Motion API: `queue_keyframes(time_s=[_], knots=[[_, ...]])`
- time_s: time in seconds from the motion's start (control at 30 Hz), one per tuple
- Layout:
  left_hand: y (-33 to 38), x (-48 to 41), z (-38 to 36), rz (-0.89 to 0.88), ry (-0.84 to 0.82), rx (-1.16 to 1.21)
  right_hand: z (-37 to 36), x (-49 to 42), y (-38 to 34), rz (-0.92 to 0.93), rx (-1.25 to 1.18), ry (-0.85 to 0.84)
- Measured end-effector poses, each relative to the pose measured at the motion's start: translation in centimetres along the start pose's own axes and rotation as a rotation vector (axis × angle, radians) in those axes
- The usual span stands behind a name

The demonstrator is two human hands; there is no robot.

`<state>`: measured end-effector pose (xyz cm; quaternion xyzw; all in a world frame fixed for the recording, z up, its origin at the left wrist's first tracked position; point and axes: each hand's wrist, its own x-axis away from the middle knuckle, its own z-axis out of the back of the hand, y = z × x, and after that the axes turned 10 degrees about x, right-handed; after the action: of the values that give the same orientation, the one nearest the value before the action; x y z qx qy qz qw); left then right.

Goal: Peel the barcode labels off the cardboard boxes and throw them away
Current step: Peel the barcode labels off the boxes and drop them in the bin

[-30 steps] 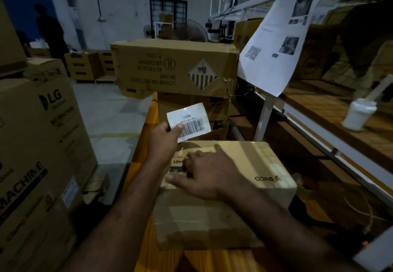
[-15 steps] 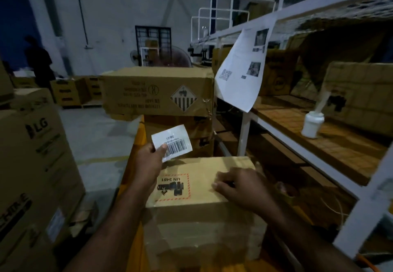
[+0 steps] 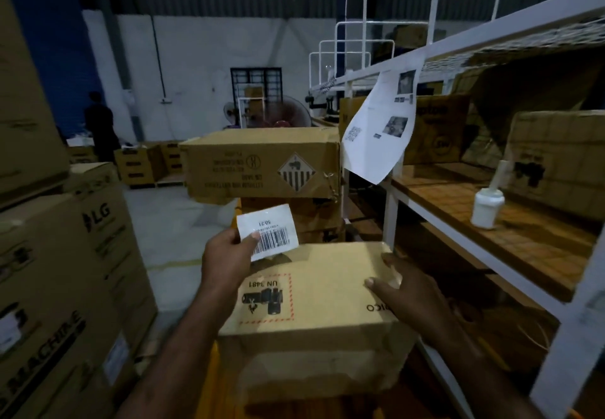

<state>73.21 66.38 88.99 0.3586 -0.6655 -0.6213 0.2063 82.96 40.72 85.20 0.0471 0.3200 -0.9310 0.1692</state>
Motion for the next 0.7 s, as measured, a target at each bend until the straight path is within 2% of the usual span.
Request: queue_keyframes(time_s=[0.1, 0.17, 0.27, 0.3, 0.37, 0.43, 0.5, 0.63, 0.7], knots=[[0.6, 0.0, 1.1, -0.095, 0.014, 0.095, -0.4, -1.1, -0.2, 0.027, -0.083, 0.114], [-0.4, -0.4, 1.8, -0.095, 0.002, 0.086, -2.0, -1.5, 0.4, 0.042, -0.077, 0.166], [-4.1, -0.1, 2.5, 0.028, -0.067, -0.085, -6.9, -1.5, 3.2, -0.055, 0.111, 0.075], [-5.6, 0.4, 2.6, 0.062, -0.111, -0.148, -8.7, -1.3, 4.1, -0.086, 0.101, 0.035], [-8.3, 1.7, 2.6, 0.118, -0.179, -0.207, -12.6, -0.9, 6.1, -0.065, 0.034, -0.055], [-10.1, 2.3, 2.4, 0.12, -0.161, -0.222, -16.1, -0.5, 7.3, -0.002, 0.063, -0.128], [-10.7, 2.3, 2.2, 0.093, -0.123, -0.23, -16.7, 0.6, 5.8, 0.044, 0.064, -0.107], [-10.7, 2.0, 2.0, 0.08, -0.125, -0.245, -14.5, 1.9, 0.2, 0.154, 0.185, 0.037], [-11.0, 1.9, 1.9, 0.078, -0.119, -0.296, -14.4, 1.5, -0.8, 0.207, 0.251, 0.031]])
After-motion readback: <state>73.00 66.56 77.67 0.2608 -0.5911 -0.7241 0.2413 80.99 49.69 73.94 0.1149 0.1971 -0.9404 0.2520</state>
